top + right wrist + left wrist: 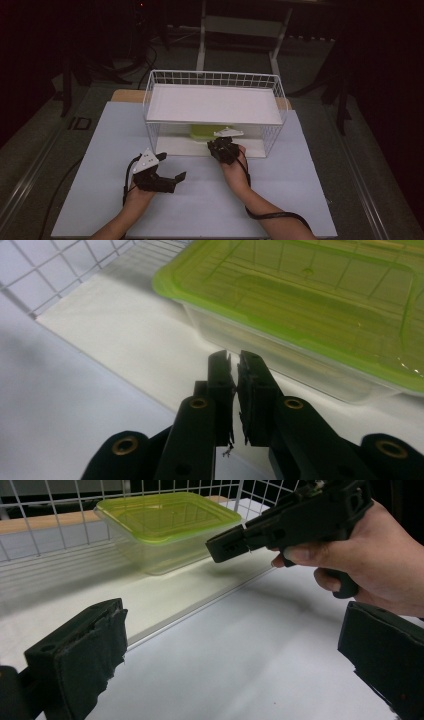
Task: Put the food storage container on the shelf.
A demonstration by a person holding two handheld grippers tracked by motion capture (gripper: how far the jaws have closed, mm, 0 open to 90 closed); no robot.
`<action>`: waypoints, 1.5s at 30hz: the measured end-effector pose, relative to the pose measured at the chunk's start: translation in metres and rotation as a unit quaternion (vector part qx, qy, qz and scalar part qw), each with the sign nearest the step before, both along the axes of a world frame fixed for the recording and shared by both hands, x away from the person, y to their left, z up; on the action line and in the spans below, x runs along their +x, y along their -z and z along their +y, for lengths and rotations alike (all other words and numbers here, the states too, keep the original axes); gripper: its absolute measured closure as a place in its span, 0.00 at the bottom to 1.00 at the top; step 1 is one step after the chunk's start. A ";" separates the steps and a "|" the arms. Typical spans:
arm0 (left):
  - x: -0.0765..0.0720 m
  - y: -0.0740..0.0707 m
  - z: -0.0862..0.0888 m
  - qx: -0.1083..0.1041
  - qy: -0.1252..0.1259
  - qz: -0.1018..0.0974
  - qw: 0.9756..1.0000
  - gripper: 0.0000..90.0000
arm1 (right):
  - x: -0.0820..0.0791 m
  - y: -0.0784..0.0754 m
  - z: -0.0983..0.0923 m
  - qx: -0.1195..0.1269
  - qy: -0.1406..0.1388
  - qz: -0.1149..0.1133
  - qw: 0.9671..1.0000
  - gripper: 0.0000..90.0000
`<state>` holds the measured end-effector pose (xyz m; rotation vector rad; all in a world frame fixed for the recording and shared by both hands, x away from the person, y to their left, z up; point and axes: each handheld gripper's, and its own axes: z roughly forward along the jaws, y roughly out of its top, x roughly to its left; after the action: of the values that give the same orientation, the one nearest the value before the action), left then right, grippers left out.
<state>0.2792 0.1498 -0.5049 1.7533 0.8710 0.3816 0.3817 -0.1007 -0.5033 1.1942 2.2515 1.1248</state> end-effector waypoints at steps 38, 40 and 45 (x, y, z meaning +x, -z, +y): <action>-0.006 -0.033 -0.008 -0.022 0.093 -0.013 0.995 0.00 | -0.062 -0.030 -0.062 0.084 -0.080 -0.003 0.993 0.20; -0.011 -0.033 -0.005 -0.024 0.094 -0.011 0.995 0.00 | -0.069 -0.033 -0.068 0.092 -0.079 -0.001 0.993 0.20; -0.018 -0.033 0.002 -0.027 0.097 -0.008 0.995 0.00 | -0.079 -0.034 -0.076 0.089 -0.085 -0.005 0.992 0.20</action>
<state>0.2612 0.1516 -0.4720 1.7646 0.6865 0.2430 0.3025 -0.1764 -0.4689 1.0728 2.3224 1.4181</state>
